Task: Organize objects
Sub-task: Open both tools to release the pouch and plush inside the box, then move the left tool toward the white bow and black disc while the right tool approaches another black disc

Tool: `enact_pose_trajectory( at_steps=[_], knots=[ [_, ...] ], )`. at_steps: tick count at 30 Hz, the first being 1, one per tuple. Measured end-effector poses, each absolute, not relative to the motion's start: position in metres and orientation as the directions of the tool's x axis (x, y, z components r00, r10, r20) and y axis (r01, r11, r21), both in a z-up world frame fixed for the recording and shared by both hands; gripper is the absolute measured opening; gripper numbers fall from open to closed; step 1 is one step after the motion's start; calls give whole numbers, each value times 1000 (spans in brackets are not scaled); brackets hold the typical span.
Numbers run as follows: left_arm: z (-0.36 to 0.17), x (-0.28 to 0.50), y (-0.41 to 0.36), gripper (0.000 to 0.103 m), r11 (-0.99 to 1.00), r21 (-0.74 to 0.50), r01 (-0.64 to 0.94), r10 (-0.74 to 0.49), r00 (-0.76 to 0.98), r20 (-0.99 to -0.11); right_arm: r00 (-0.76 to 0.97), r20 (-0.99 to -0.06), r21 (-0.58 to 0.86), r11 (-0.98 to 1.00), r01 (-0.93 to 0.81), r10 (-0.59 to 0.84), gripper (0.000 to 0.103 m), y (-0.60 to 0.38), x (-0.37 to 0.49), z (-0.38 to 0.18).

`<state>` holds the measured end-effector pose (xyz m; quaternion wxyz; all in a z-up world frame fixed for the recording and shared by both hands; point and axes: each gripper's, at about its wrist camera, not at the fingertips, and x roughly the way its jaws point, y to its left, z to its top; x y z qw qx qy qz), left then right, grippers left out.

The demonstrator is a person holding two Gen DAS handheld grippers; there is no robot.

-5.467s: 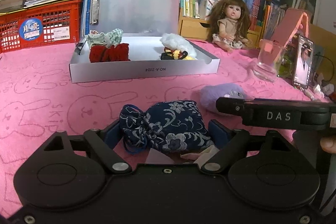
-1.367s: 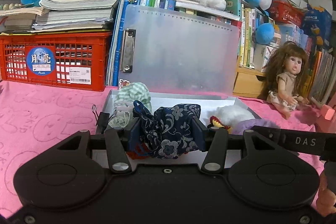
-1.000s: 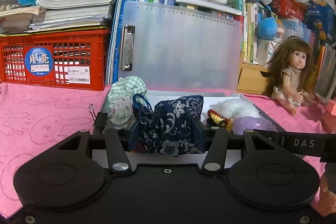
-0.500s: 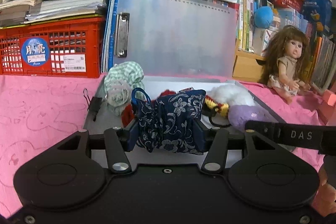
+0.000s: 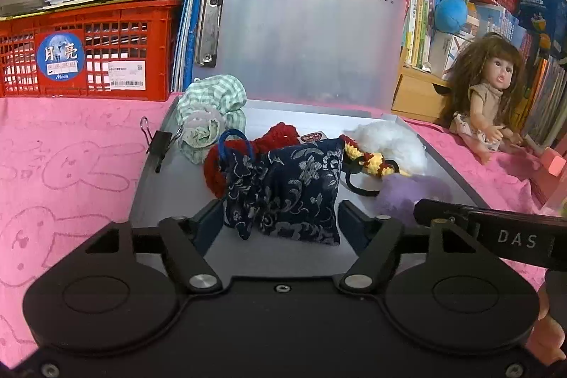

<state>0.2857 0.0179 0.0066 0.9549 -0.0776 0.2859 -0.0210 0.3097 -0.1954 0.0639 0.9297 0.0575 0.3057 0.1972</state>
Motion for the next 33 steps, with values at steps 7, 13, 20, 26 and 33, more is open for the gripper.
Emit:
enact_pose_trajectory(
  at_steps=[7, 13, 20, 26, 33],
  knots=[
    [18, 273, 18, 81, 988, -151, -3, -82, 831, -551, 738, -533, 255, 910, -327, 415, 67, -205, 297, 74],
    [35, 250, 18, 84, 985, -168, 28, -115, 835, -539, 751, -500, 271, 902, -337, 431, 70, -216, 276, 92],
    [47, 212, 13, 86, 986, -150, 76, -145, 839, -525, 766, -468, 254, 897, -362, 441, 71, -221, 242, 103],
    [52, 177, 14, 86, 984, -143, 110, -169, 840, -516, 780, -434, 211, 893, -398, 450, 74, -226, 212, 111],
    [52, 129, 16, 87, 980, -134, 150, -197, 850, -489, 781, -405, 179, 879, -442, 475, 75, -232, 173, 112]
  ],
)
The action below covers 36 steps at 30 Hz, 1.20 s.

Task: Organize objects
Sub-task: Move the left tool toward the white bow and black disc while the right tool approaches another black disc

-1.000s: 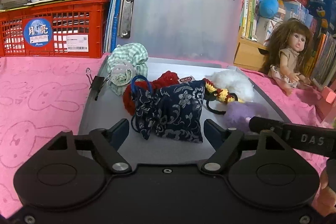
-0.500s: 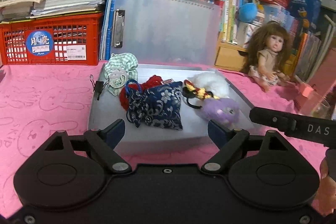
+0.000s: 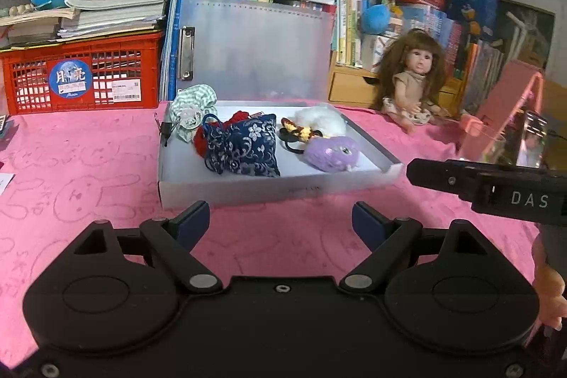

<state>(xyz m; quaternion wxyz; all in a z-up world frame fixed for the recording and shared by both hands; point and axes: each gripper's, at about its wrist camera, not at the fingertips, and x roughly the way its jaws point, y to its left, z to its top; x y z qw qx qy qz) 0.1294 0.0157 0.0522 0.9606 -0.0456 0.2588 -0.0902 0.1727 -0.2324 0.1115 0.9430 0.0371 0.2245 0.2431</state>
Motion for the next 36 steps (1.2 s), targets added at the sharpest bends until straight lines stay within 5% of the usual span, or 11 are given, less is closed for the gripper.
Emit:
enact_pose_trajectory(
  at_steps=[23, 30, 36],
  knots=[
    [21, 3, 10, 89, 966, -79, 246, -253, 841, -477, 741, -437, 105, 847, -521, 510, 79, -252, 83, 69],
    [11, -1, 14, 68, 963, -116, 242, -267, 819, -508, 728, -458, 83, 840, -536, 510, 82, -256, 72, 59],
    [5, -2, 12, 61, 959, -110, 262, -280, 807, -519, 701, -464, 79, 814, -575, 541, 82, -255, 67, 56]
  ],
)
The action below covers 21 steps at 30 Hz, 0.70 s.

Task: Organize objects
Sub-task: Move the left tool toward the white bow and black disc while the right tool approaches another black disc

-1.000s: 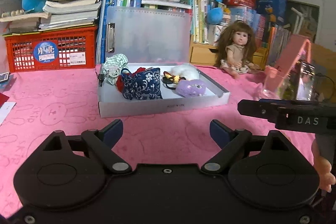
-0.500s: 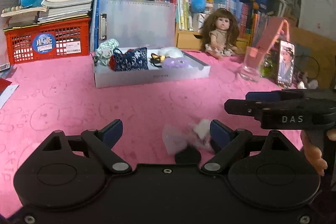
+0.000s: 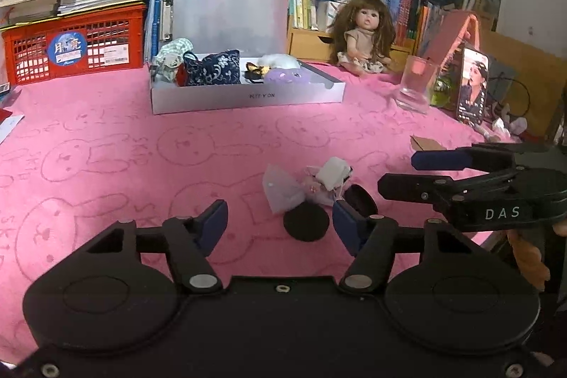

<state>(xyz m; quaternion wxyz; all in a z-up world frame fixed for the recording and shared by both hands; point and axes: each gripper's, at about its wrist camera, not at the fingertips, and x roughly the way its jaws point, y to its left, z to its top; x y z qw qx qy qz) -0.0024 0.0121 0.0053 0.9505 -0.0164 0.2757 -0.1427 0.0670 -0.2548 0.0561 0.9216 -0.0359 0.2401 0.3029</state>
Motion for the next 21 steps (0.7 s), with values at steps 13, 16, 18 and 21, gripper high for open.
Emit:
enact_pose_trajectory(
  at_steps=[13, 16, 18, 21],
  knots=[
    [-2, -3, 4, 49, 954, -106, 281, -293, 790, -539, 674, -492, 44, 789, -612, 551, 76, -245, 59, 50],
    [-2, -3, 3, 49, 954, -103, 283, -293, 791, -538, 664, -498, 39, 780, -625, 557, 75, -241, 57, 48],
    [-2, -3, 2, 48, 953, -104, 284, -294, 790, -538, 659, -500, 37, 774, -632, 562, 73, -239, 57, 48],
    [-3, -2, 0, 46, 954, -99, 284, -292, 791, -538, 651, -503, 43, 769, -638, 569, 68, -236, 57, 47]
  ],
)
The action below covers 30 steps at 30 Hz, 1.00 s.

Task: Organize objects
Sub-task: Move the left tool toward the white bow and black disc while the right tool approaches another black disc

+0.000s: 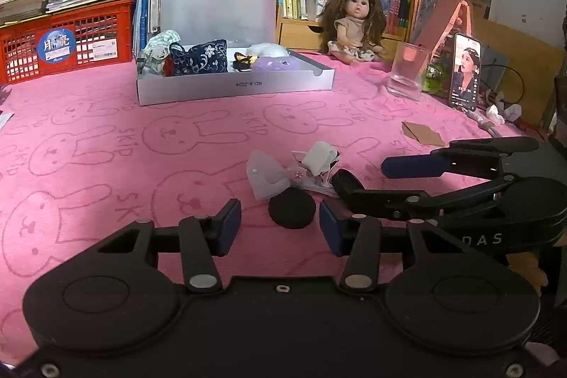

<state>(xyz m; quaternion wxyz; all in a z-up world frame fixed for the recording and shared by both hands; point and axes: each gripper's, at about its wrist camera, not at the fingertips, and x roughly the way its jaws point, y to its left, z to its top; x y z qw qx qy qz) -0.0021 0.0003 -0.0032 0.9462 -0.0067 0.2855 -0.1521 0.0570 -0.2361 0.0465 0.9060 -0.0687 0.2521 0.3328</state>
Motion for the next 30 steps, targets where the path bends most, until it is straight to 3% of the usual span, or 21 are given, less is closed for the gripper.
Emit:
enact_pose_trajectory(
  at_steps=[3, 6, 30],
  knots=[
    [-4, -2, 0, 46, 953, -103, 284, -293, 789, -539, 651, -502, 53, 771, -634, 570, 55, -234, 57, 45],
    [-4, -2, 0, 46, 954, -100, 284, -292, 790, -539, 646, -501, 60, 768, -638, 576, 50, -233, 57, 45],
    [-6, 0, -4, 45, 957, -96, 274, -282, 799, -532, 662, -508, 46, 785, -618, 551, 36, -226, 57, 45]
  ],
)
